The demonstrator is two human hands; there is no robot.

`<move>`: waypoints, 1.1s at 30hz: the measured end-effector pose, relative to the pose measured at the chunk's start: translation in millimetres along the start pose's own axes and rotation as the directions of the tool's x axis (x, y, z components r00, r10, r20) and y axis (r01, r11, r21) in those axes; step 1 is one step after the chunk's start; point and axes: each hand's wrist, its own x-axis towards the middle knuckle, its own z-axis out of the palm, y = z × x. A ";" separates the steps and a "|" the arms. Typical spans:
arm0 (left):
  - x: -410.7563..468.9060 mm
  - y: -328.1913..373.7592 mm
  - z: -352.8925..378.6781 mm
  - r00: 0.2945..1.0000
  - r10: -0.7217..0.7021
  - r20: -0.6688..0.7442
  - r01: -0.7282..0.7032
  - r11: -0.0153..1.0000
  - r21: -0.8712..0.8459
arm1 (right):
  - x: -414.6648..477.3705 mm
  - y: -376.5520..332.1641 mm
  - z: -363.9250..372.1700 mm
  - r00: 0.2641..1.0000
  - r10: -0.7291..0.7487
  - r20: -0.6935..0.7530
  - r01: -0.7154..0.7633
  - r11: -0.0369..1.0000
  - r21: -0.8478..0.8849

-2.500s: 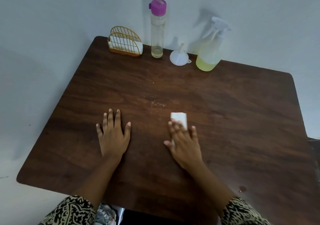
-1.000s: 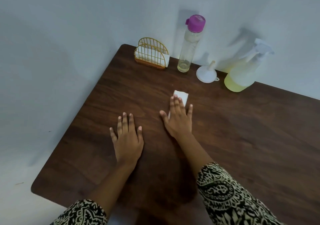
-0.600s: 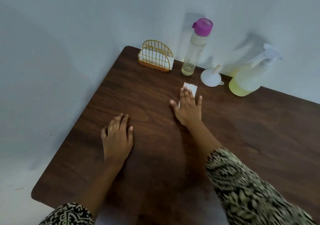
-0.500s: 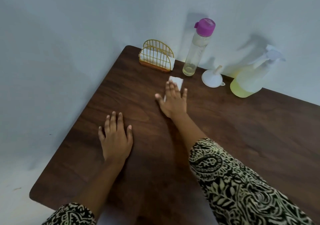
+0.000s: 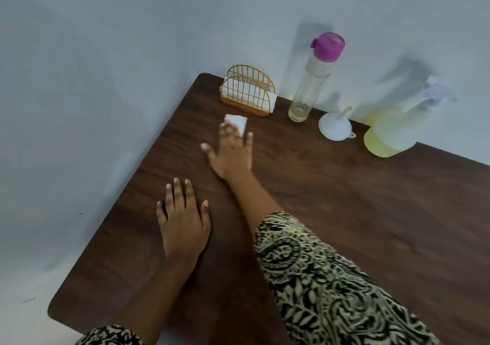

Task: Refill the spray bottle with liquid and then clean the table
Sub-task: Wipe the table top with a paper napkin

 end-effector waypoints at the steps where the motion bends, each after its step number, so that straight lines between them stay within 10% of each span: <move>1: 0.2 -0.3 0.4 1.000 0.000 -0.007 0.000 1.000 -0.006 | -0.7 -15.5 5.2 0.999 -0.046 0.027 0.046 0.999 -0.010; 4: -1.0 0.1 0.0 1.000 0.001 -0.006 -0.001 1.000 -0.009 | -5.8 -19.9 6.7 0.996 -0.084 0.043 0.086 0.995 -0.048; 12: -1.0 1.0 -1.2 1.000 0.002 0.022 -0.002 1.000 -0.002 | -69.5 109.3 -16.6 0.890 0.442 -0.109 -0.446 0.895 -0.016; 21: 1.0 -6.7 0.5 0.995 -0.097 -0.032 0.090 0.980 -0.178 | -98.6 -17.3 23.0 0.990 -0.140 0.008 0.141 0.990 -0.011; 28: 0.4 -2.2 -2.3 0.997 -0.083 0.004 0.083 0.987 -0.137 | -183.3 172.0 -12.8 0.853 0.498 -0.157 -0.507 0.862 -0.025; 33: 0.6 -1.5 -3.9 0.997 -0.076 0.021 0.078 0.989 -0.126 | -167.2 86.0 15.9 0.916 0.354 -0.186 -0.357 0.934 0.020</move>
